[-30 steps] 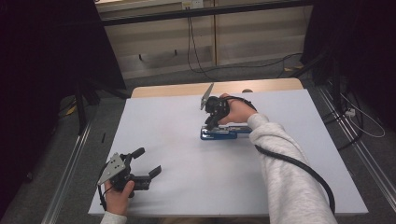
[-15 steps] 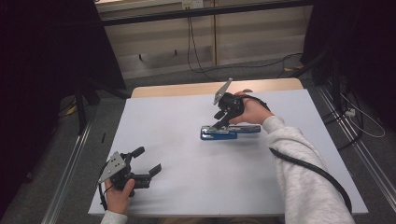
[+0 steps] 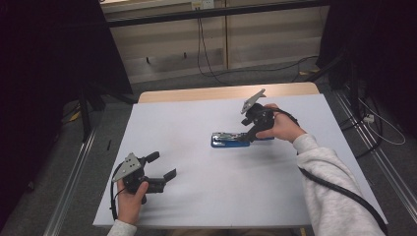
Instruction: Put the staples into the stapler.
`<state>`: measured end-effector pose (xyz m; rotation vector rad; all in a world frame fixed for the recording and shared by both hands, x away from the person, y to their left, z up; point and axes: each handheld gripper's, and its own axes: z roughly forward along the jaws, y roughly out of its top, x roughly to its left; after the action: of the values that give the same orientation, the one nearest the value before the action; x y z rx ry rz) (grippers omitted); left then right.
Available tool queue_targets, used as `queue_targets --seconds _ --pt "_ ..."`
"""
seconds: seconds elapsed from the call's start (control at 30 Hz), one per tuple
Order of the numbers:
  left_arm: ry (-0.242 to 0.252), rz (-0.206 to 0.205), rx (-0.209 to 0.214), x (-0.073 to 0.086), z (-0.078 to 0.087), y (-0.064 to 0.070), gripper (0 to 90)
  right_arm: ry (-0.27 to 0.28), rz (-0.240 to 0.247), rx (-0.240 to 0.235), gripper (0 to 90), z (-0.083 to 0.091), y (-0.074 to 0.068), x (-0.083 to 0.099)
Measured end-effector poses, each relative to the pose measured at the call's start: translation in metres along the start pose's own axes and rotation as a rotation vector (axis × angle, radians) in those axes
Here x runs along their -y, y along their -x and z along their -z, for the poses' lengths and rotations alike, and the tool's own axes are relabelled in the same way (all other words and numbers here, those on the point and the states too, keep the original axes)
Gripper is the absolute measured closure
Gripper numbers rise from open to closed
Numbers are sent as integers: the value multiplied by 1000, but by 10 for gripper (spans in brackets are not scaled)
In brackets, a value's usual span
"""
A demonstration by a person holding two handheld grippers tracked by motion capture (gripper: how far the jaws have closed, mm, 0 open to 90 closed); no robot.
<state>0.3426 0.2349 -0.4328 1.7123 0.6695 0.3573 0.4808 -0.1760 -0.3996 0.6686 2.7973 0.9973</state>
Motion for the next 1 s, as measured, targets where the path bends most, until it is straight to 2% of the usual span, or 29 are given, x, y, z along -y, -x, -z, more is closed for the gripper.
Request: queue_targets --seconds 0.03,0.07,0.23,0.3,0.4,0.5,0.53,0.57,0.73,0.87,0.93,1.0 --pt "-3 5 6 -1 -2 1 47 0 0 0 178 0 0 0" --pt "-8 2 14 -2 -4 1 44 16 -27 10 159 3 -1 7" --pt "-31 0 41 -5 -15 4 43 37 -55 38 154 12 -5 23" --pt "-36 6 53 -7 -19 5 43 34 -76 80 150 17 -8 34" --pt "-42 12 65 -10 -26 5 44 44 -89 91 141 21 -11 41" --pt "-46 13 61 -13 -34 6 43 81 -115 136 140 32 -17 51" --pt "-44 19 61 -14 -36 6 43 81 -115 136 140 32 -17 51" --pt "-46 22 62 -15 -39 6 43 81 -116 155 141 38 -20 57" --pt "-60 43 57 -19 -51 3 44 88 -133 167 140 44 -22 68" --pt "-83 27 57 -22 -62 3 44 124 -162 187 141 48 -20 77" --pt "-92 31 63 -23 -67 4 44 120 -181 200 140 49 -17 82" --pt "-100 16 61 -25 -72 4 43 126 -209 217 141 50 -16 88"
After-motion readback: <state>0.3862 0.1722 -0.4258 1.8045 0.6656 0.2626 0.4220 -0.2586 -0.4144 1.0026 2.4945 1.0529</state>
